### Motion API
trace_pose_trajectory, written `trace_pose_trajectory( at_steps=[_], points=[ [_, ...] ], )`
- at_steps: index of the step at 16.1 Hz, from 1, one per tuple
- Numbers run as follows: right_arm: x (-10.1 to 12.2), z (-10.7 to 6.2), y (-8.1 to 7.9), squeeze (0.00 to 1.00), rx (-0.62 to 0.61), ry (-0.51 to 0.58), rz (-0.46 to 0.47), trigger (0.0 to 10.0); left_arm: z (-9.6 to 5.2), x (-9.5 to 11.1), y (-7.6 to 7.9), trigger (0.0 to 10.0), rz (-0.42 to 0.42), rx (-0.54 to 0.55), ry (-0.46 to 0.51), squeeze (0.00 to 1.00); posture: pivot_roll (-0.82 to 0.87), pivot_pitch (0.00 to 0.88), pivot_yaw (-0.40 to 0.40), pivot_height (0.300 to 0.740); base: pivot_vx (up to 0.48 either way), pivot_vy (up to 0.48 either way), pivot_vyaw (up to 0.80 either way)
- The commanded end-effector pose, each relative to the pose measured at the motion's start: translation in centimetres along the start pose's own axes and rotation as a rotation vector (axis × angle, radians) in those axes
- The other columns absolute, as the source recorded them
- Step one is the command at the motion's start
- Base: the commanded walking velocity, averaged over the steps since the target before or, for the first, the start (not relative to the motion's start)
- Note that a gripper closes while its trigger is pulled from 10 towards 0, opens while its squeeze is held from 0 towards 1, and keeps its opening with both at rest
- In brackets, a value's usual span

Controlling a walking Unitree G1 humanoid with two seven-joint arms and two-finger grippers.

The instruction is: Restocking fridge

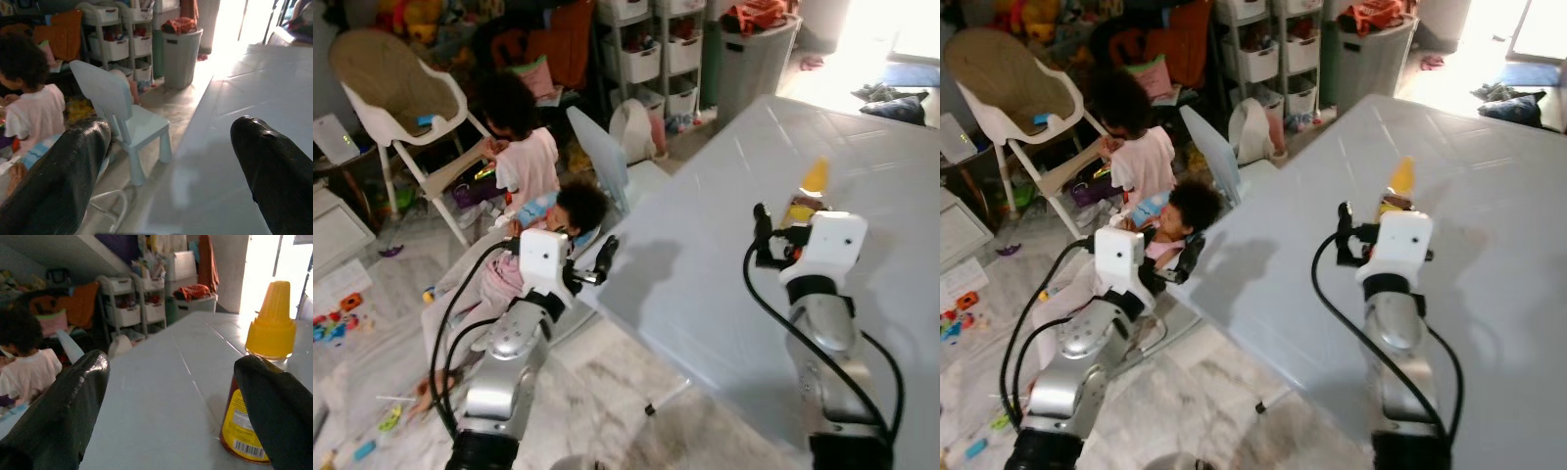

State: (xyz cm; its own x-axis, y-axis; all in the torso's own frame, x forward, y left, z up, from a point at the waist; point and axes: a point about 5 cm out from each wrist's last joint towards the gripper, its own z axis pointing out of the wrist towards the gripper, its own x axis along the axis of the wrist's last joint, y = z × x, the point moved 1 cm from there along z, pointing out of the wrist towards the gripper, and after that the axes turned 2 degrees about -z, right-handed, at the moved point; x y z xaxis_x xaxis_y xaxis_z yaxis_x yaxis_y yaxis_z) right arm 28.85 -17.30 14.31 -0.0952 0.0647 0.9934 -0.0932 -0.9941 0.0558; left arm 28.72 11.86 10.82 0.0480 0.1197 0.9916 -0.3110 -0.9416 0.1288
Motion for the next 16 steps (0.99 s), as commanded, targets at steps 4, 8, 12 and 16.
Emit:
trace_pose_trajectory(
  at_steps=[4, 8, 12, 16],
  points=[
    [-0.2, 0.03, 0.5, 0.0, -0.022, -0.005, -0.014, 10.0, 0.19, 0.17, 0.33, 10.0, 0.001, -0.001, 0.01, 0.0, -0.08, 0.0, 0.076, 0.74, 0.0, 0.0, 0.0],
    [-0.19, 0.06, 0.4, 0.0, -0.021, -0.004, -0.015, 10.0, 0.18, 0.19, 0.33, 10.0, 0.0, 0.001, 0.013, 0.0, -0.09, 0.0, 0.075, 0.74, 0.0, 0.0, 0.0],
    [0.02, -0.08, 0.18, 0.0, -0.014, 0.012, -0.037, 10.0, 0.16, 0.18, 0.3, 10.0, -0.002, 0.003, 0.013, 0.0, -0.09, 0.0, 0.075, 0.74, 0.0, 0.0, 0.0],
    [-0.2, -0.29, 0.19, 0.0, -0.03, -0.003, -0.037, 10.0, 0.17, 0.16, 0.33, 10.0, -0.004, 0.002, 0.013, 0.0, -0.09, 0.0, 0.076, 0.74, 0.0, 0.0, -0.13]
  ],
)
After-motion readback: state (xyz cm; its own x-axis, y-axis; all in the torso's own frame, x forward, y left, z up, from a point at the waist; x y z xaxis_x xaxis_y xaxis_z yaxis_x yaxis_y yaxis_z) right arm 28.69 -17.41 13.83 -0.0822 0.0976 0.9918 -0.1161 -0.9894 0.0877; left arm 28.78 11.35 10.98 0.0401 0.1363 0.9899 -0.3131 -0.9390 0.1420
